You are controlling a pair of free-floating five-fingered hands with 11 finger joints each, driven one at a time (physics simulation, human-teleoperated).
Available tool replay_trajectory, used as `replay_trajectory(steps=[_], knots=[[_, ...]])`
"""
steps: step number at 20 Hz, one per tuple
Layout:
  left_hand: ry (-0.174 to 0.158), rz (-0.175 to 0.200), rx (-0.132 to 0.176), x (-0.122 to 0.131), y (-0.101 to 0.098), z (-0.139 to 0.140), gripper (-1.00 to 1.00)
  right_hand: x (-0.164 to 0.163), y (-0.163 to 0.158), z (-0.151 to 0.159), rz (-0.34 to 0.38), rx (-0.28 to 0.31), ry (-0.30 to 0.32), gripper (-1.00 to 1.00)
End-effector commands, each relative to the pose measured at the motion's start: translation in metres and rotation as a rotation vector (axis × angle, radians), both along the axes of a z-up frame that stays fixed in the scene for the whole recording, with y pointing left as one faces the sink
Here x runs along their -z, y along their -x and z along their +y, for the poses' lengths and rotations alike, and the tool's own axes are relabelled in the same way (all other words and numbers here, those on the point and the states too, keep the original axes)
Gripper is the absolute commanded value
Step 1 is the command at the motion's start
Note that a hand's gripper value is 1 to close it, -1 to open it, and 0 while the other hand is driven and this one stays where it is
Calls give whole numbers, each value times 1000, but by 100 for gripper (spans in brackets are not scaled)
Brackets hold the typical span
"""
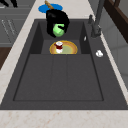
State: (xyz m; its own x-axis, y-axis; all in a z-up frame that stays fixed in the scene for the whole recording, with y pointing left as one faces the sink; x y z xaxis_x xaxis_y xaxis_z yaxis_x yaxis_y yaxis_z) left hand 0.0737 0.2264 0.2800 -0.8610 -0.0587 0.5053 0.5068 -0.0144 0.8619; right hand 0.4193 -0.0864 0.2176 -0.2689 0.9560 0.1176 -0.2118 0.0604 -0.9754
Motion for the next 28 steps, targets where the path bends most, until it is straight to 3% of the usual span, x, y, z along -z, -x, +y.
replay_trajectory(steps=[1, 6, 28], knots=[[0, 0, 0, 0, 0, 0, 0, -11, 7, -22, 0, 27, 0, 100], [0, 0, 0, 0, 0, 0, 0, -19, 11, -57, 6, 0, -3, 100], [0, 0, 0, 0, 0, 0, 0, -53, 60, -223, 6, 0, 18, 100]])
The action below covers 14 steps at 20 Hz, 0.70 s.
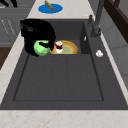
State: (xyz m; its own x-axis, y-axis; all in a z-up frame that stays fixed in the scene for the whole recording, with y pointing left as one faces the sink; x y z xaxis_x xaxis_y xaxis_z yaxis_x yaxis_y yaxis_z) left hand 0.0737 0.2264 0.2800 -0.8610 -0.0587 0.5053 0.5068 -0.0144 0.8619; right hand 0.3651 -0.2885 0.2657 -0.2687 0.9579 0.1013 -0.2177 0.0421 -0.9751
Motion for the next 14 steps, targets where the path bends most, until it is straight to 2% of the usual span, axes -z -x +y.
replay_trajectory(steps=[1, 14], knots=[[0, 0, 0, 0, 0, 0, 0, -6, 8, -29, 0, 0, 0, 100], [0, 0, 0, 0, 0, 0, 0, -20, 36, -129, 3, 0, 14, 100]])
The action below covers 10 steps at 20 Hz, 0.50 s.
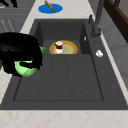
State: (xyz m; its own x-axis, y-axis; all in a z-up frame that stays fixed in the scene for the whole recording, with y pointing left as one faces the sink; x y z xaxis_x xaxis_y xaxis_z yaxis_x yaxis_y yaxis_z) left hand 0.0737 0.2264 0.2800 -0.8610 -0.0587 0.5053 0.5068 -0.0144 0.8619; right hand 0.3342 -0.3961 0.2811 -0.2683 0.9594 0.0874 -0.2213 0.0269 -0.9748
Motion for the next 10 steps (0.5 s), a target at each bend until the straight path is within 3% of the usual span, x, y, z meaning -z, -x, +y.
replay_trajectory(steps=[1, 6, 10], knots=[[0, 0, 0, 0, 0, 0, 0, -5, 7, -29, 0, 0, 0, 100], [0, 0, 0, 0, 0, 0, 0, -4, 14, -69, 1, 0, 4, 100], [0, 0, 0, 0, 0, 0, 0, -3, 21, -100, -6, -2, 42, 100]])
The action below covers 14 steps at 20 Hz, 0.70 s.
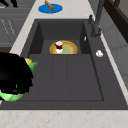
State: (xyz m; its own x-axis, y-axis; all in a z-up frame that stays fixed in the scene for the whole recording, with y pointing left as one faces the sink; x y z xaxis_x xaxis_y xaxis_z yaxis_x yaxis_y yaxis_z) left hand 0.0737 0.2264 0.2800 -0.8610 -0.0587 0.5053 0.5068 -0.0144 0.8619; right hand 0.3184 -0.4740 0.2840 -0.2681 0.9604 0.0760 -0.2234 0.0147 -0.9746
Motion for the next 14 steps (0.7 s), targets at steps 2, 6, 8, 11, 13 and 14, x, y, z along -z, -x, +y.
replay_trajectory(steps=[2, 6, 8, 11, 13, 14], knots=[[0, 0, 0, 0, 0, 0, 0, 0, 9, -37, -12, -4, 46, 100], [0, 0, 0, 0, 0, 0, 0, 1, 16, -65, -9, -3, 85, 100], [0, 0, 0, 0, 0, 0, 0, 3, 18, -77, -1, -6, 103, 100], [0, 0, 0, 0, 0, 0, 0, 6, 22, -94, 1, -16, 135, 100], [0, 0, 0, 0, 0, 0, 0, 10, 23, -101, 2, -26, 174, 100], [0, 0, 0, 0, 0, 0, 0, 14, 25, -107, 6, -27, 182, 100]])
